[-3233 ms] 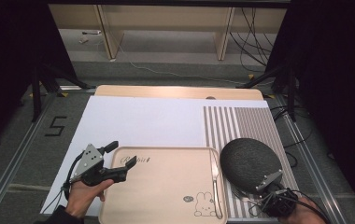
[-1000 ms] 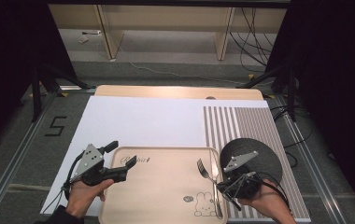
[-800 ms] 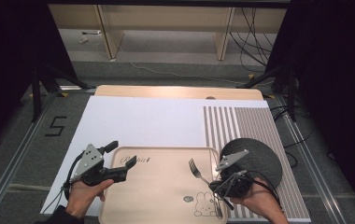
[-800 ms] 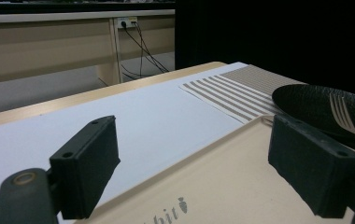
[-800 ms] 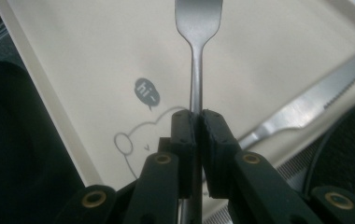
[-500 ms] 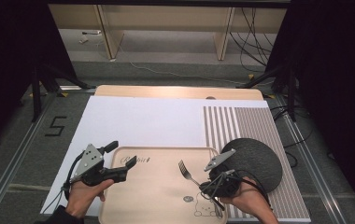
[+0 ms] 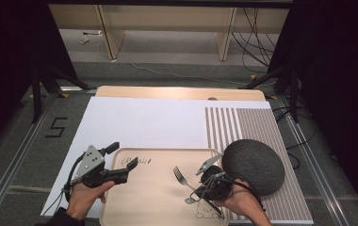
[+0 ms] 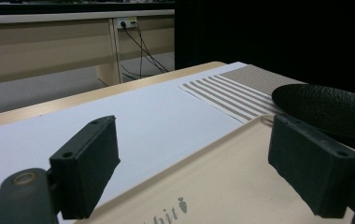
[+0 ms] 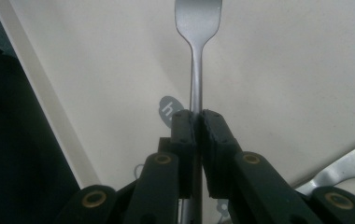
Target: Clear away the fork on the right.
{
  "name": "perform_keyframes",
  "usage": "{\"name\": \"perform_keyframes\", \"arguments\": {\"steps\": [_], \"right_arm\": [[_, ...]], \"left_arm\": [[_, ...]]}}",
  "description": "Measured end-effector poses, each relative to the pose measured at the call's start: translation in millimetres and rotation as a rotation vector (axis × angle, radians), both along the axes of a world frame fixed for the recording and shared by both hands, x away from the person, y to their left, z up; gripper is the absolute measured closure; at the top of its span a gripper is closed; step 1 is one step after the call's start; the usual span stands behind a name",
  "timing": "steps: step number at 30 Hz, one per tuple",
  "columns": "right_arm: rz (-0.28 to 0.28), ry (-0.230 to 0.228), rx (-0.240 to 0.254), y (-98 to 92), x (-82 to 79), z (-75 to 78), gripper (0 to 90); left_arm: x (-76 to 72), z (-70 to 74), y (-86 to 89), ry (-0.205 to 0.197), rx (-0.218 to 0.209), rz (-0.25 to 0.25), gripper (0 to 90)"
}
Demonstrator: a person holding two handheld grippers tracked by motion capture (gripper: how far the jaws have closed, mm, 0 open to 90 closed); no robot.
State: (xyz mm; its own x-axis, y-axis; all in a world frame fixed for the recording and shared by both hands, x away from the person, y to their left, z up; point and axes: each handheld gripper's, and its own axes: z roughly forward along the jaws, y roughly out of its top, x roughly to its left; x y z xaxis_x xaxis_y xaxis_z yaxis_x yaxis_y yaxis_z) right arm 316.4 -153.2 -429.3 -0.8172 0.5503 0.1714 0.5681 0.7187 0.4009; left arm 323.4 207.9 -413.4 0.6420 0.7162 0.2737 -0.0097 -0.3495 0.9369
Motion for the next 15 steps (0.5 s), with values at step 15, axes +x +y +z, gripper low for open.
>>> {"name": "perform_keyframes", "arguments": {"steps": [15], "right_arm": [[0.002,0.054,-0.066,17.0,8.1,-14.7,84.4]], "left_arm": [[-0.2,0.0,0.0,0.000,0.000,0.001,15.9]]}}
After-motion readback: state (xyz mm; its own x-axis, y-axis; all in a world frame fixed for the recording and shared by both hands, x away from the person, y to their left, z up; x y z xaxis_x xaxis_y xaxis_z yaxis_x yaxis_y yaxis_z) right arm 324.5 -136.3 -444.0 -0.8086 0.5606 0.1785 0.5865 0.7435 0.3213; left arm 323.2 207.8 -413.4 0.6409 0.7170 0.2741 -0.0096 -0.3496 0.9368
